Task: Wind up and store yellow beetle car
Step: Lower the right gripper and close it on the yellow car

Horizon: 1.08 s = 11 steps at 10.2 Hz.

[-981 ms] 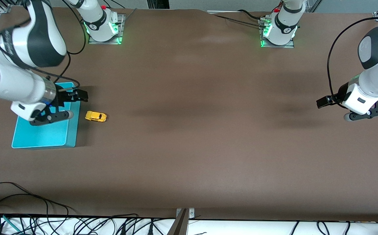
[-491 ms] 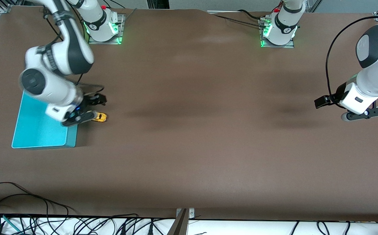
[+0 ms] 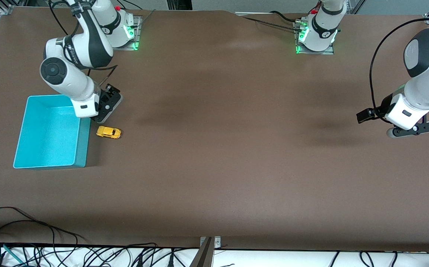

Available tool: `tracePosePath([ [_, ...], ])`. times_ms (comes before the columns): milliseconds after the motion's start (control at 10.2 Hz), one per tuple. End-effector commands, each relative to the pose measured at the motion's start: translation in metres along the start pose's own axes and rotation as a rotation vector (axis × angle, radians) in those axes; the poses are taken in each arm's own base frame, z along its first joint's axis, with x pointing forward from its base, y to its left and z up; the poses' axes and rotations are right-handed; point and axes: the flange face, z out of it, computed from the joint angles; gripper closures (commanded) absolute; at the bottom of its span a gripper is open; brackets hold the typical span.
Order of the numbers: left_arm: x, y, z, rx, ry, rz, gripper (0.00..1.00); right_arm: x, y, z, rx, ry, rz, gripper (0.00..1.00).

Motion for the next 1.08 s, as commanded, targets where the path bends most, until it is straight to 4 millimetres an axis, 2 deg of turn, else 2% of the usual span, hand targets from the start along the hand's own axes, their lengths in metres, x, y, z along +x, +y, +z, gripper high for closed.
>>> tracePosePath([
  [0,0.001,-0.001,-0.013,-0.011,0.01,0.018,0.0,-0.031,0.025,0.03,-0.013,0.025,-0.164,0.0],
  [98,0.001,-0.001,-0.013,-0.011,0.012,0.018,0.0,-0.037,0.033,0.047,-0.036,0.044,-0.227,0.0],
  [294,0.002,-0.001,-0.014,-0.012,0.013,0.016,0.0,-0.033,0.039,0.073,-0.07,0.068,-0.292,0.0],
  [491,0.004,-0.001,-0.014,-0.013,0.017,0.016,0.0,-0.029,0.044,0.092,-0.108,0.087,-0.374,0.0],
  [589,0.013,-0.002,-0.014,-0.023,0.023,0.014,0.0,-0.027,0.047,0.101,-0.129,0.096,-0.405,0.0],
  [785,0.021,-0.005,-0.016,-0.031,0.028,0.01,0.0,-0.026,0.049,0.1,-0.153,0.101,-0.431,0.0],
  [981,0.02,-0.005,-0.015,-0.031,0.023,0.011,0.0,-0.025,0.049,0.109,-0.164,0.108,-0.433,0.0],
])
